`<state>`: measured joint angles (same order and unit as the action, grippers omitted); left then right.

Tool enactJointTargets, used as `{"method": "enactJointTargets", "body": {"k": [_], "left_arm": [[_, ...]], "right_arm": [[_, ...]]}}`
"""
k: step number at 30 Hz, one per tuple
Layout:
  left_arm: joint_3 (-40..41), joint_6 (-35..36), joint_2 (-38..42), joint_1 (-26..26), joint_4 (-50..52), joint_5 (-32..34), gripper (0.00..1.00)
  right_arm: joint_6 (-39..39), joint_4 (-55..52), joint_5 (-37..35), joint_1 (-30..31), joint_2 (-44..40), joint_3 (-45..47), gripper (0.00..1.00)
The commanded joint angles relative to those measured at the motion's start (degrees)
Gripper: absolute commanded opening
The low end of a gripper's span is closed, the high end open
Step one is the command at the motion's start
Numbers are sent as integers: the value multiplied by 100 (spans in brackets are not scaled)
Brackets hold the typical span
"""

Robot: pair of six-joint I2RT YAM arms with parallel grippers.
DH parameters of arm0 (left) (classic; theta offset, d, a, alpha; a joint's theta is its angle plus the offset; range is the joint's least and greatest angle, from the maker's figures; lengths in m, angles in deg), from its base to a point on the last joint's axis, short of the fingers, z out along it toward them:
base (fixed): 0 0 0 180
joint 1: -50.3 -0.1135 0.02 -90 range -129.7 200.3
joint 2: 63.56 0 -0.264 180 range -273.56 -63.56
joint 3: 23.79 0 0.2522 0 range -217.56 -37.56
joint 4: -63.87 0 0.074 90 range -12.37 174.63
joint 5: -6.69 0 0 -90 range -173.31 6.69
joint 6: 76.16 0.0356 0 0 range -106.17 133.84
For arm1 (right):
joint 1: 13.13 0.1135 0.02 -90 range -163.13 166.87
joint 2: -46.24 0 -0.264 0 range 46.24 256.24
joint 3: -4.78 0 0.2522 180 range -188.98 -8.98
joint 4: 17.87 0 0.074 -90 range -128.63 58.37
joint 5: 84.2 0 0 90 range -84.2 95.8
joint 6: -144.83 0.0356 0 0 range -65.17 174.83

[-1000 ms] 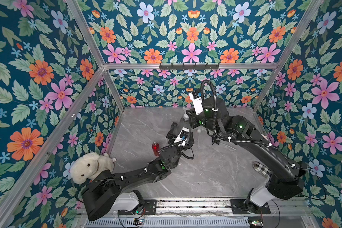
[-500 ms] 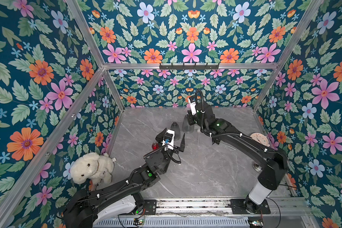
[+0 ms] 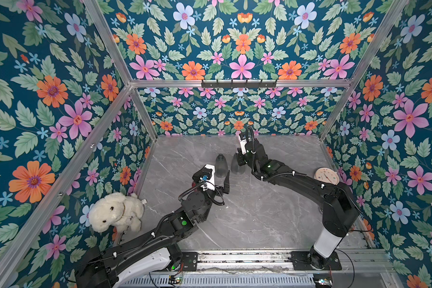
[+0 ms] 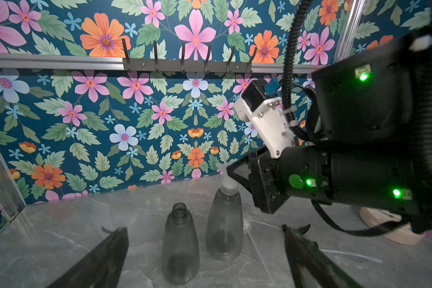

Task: Attach spray nozzles to spray bottles
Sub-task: Place the spray bottle at the center of the board.

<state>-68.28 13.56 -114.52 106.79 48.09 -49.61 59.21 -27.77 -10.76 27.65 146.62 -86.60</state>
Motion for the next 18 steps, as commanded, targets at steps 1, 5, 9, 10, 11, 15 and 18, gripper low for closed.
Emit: {"method": "enactJointTargets", "body": {"k": [1,5,9,10,11,15,18], "left_arm": [[-79,-187,1,-6,147,193,100],[-83,-166,76,-9,235,136,100],[-118,-128,162,-9,334,215,100],[-118,-107,187,-8,339,215,100],[-131,-100,204,-6,356,233,100],[-145,-54,236,-6,405,321,100],[-127,-43,251,-7,381,368,100]], "right_arm": [[159,594,113,40,38,134,0],[11,555,38,167,302,-83,0],[-32,294,-196,210,559,-376,0],[-35,200,-242,210,600,-437,0],[-30,97,-282,212,622,-488,0],[-34,-83,-354,197,554,-451,0],[72,-262,-174,160,609,-511,0]]}}
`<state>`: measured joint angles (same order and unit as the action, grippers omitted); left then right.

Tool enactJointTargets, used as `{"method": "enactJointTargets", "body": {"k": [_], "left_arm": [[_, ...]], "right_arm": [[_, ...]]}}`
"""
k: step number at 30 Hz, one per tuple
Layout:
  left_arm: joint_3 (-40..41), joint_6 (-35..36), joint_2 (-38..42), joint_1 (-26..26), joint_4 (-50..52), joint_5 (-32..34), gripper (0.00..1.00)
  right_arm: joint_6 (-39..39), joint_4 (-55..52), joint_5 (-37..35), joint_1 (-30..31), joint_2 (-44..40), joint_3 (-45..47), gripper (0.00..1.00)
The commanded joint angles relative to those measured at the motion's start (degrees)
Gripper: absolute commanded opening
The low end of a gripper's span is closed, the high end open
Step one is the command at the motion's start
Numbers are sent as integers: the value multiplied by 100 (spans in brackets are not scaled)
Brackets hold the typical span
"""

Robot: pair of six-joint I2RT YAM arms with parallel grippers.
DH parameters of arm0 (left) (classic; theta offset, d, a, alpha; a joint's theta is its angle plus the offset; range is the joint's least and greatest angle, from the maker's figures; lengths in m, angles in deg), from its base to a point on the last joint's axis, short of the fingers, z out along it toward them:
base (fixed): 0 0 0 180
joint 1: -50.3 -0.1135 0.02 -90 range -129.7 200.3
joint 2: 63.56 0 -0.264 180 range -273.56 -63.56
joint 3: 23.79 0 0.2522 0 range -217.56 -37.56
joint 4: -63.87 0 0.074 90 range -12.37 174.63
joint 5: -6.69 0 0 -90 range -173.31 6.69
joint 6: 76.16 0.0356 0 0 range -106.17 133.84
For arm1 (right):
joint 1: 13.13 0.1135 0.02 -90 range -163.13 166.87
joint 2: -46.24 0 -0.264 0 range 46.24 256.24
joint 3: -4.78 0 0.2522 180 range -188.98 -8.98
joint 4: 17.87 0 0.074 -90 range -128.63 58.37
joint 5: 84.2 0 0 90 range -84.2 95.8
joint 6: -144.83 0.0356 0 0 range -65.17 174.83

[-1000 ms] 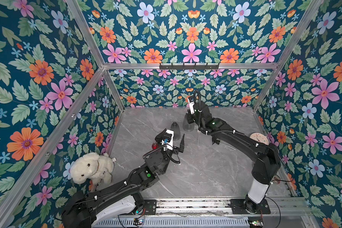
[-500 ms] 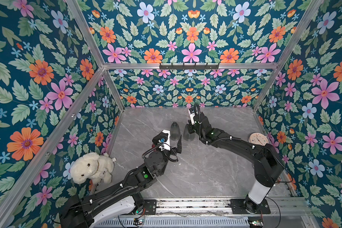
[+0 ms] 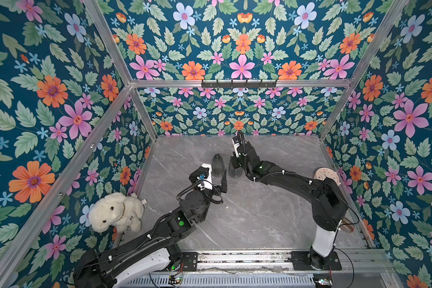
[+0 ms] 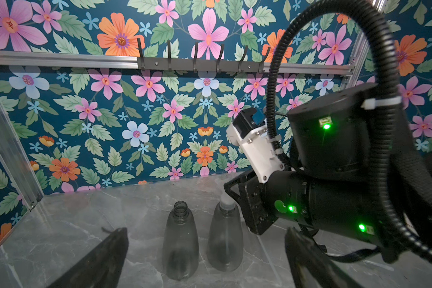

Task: Attach spray nozzles to spray bottles
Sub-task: Place the spray bottle at the center of the board.

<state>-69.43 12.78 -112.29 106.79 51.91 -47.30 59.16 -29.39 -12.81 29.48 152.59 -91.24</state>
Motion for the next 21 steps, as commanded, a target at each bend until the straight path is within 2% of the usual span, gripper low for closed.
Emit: {"method": "enactJointTargets", "body": {"k": [1,5,9,12,16,18,21], "left_arm": [[-11,35,36,-7,-4,153,99],[-20,19,126,-11,18,223,100],[-33,-41,267,-6,79,258,100],[-47,-70,367,-6,123,271,100],[-23,-131,580,-9,143,345,100],[-25,-140,714,-6,178,345,100],[-84,-131,900,-6,333,410,100]], "right_arm": [[125,-117,63,-24,40,-52,0],[309,-217,109,-35,73,-59,0],[331,-250,108,-29,-101,-86,26],[246,-276,45,-27,-330,-110,39],[150,-292,132,85,-745,-167,49],[165,-666,482,180,-748,-514,52],[468,-1961,1211,307,-213,-1776,54]]}}
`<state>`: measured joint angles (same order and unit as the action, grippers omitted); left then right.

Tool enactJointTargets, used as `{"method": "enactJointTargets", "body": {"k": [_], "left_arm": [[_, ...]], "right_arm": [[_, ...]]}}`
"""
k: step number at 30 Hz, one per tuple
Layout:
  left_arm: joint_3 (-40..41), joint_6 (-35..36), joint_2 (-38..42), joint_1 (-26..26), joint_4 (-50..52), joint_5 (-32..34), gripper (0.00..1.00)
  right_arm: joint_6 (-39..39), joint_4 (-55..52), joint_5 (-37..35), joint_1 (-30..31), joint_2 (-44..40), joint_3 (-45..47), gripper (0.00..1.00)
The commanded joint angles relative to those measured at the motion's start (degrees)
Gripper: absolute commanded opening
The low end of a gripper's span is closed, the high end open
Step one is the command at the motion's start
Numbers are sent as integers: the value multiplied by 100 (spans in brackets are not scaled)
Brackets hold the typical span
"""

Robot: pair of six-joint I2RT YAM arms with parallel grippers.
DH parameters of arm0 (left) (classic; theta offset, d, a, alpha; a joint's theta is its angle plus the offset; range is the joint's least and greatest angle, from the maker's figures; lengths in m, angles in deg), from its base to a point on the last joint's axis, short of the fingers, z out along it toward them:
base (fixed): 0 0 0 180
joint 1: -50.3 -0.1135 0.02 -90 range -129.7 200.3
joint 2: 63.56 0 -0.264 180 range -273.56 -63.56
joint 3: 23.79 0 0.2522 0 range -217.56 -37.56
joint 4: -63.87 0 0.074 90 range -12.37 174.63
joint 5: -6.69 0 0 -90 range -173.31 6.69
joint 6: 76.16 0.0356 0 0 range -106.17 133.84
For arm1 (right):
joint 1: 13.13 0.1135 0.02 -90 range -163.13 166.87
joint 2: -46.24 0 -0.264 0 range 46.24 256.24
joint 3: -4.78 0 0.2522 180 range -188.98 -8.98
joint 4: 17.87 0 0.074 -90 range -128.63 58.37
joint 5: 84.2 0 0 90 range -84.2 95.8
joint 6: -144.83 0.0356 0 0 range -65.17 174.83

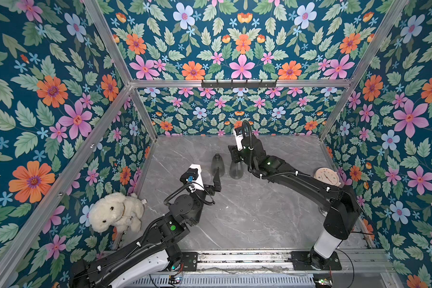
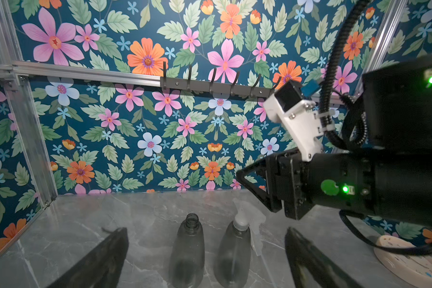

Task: Attach spray nozzles to spray bottles
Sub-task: Place the spray bottle at the center of the board.

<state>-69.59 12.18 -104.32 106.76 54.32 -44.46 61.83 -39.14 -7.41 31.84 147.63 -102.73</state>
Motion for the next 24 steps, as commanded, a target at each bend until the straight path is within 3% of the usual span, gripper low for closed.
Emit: {"method": "enactJointTargets", "body": {"k": [1,5,12,24], "left_arm": [[-135,-80,141,-4,216,192,100],[-309,-150,265,-4,578,218,100],[-311,-222,497,-4,771,170,100],[-270,-230,576,-4,736,67,100]], "right_arm": [[304,-1378,822,106,526,-1061,54],[636,-2801,1063,194,1623,-2767,53],[750,-4514,327,227,3434,-5430,53],[803,-4426,-113,225,4035,-5619,58]]}}
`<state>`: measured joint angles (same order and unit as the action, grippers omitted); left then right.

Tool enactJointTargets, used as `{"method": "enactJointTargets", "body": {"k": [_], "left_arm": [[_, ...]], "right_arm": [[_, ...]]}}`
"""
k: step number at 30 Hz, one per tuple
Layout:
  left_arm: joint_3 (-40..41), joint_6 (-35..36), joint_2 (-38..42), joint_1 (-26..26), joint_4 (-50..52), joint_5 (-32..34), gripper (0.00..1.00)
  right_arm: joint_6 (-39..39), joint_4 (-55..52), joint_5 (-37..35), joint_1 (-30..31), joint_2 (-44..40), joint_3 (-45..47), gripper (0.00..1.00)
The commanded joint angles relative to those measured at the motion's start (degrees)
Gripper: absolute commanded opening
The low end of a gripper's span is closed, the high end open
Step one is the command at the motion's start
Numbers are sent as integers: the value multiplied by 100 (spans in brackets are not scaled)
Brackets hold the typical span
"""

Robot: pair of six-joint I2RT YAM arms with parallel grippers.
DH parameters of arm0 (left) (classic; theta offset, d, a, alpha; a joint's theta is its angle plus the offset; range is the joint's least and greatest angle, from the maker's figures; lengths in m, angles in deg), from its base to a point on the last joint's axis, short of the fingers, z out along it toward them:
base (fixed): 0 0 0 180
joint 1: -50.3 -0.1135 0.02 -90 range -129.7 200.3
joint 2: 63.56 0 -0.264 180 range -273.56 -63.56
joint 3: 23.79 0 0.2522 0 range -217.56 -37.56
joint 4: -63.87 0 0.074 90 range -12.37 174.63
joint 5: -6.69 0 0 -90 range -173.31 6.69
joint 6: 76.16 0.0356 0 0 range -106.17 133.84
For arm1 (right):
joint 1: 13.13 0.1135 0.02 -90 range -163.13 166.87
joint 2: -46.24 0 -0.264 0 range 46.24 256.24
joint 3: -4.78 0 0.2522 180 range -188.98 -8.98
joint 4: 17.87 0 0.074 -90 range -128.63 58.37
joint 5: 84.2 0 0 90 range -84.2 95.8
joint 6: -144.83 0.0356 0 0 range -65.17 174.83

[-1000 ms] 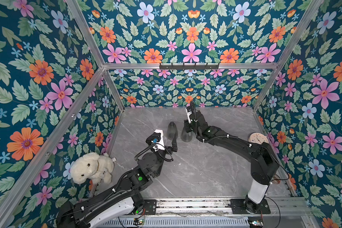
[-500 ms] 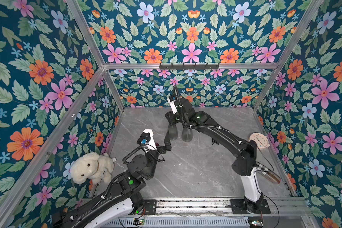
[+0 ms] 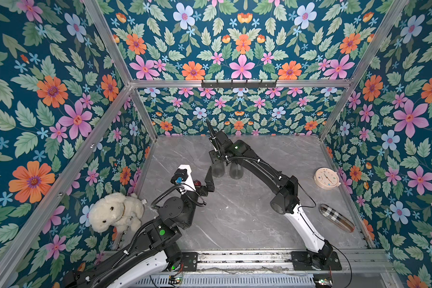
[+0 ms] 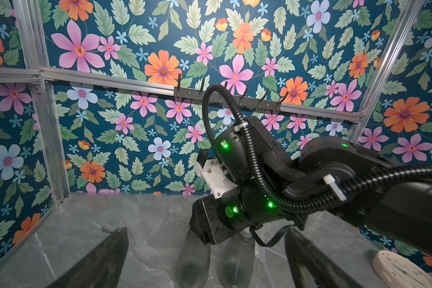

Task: Attach spray nozzles to spray bottles
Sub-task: Place the spray bottle at the center of the board, then pick up the spray bottle from the center of the board.

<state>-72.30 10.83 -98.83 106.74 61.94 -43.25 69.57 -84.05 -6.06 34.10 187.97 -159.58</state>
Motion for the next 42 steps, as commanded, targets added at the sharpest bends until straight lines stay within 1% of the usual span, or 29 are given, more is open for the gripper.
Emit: {"method": "enactJointTargets", "body": {"k": [1,4,7,11,17,21,24,28,31,37,42], "left_arm": [[18,-103,36,-2,-47,-73,100],[64,-113,37,-2,-110,-119,100],[64,-121,-11,-2,-103,-149,100],[55,-130,-68,-2,-84,-178,100],[64,-121,-73,-2,-110,-206,100],[76,-130,-68,-2,-103,-230,100],[64,-121,-77,-2,-93,-236,100],[46,-113,-94,-2,-84,-269,100],[55,-113,-86,-2,-84,-261,100],[61,-121,-68,-2,-84,-255,100],[61,-121,-77,-2,-92,-256,100]], "right_arm": [[-24,233,-334,1,-21,172,57],[-167,871,-520,15,-135,624,56],[-170,1177,-636,8,-112,782,56],[-149,1275,-547,14,61,671,54],[-127,1122,-526,7,410,281,55],[-123,1237,-532,14,414,414,50],[-106,1252,-538,12,408,467,52],[-112,1371,-509,11,309,679,59],[-127,1333,-536,7,328,630,63],[-83,965,-527,11,613,245,63],[1,879,-510,12,677,282,64]]}}
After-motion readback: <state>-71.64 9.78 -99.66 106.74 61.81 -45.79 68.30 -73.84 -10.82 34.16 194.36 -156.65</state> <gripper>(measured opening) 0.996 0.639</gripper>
